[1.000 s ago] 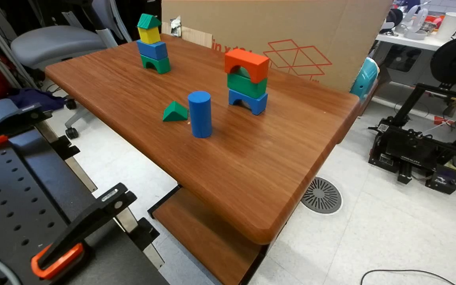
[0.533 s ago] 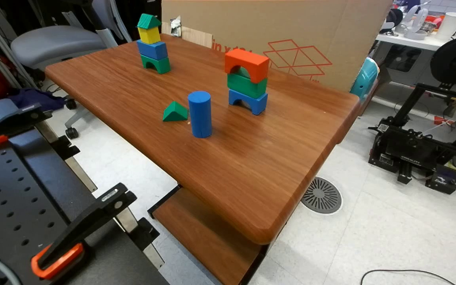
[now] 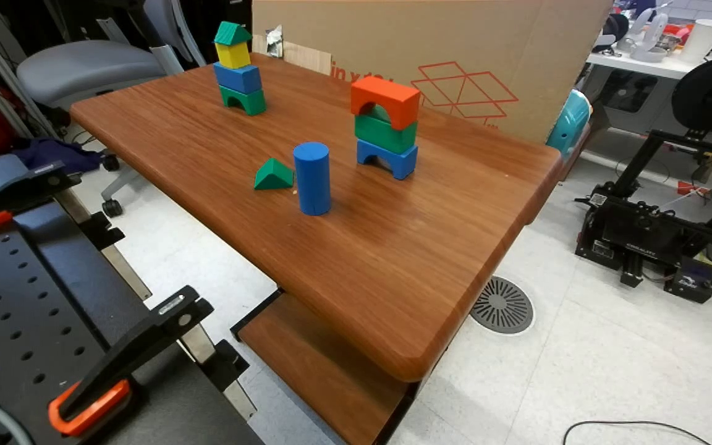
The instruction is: Pick up the blue block and place it on the orange block
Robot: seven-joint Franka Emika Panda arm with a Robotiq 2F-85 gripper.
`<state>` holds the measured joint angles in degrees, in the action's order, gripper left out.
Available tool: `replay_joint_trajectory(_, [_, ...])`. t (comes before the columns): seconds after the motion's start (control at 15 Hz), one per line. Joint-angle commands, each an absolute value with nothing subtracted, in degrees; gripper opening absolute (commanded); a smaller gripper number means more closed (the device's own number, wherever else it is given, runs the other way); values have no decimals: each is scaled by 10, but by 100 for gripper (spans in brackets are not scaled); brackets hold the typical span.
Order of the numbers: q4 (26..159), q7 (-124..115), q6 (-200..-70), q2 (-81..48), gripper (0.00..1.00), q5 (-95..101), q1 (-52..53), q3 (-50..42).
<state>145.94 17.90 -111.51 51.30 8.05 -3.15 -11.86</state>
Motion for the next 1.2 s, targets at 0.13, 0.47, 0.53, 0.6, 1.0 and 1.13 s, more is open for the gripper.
replay_joint_trajectory(0.13, [1521,151,-1243,417,100,102,-35,-97])
replay_joint_trajectory(0.47, [1542,148,-1360,292,100,99,-39,-94])
replay_joint_trajectory(0.53, [1540,146,-1374,265,100,99,-41,-93])
replay_joint_trajectory(0.6, [1534,147,-1384,241,100,98,-42,-92])
replay_joint_trajectory(1.0, [1479,157,-1405,100,100,71,-37,-99])
replay_joint_trajectory(1.13, [1454,165,-1393,59,100,60,-38,-100])
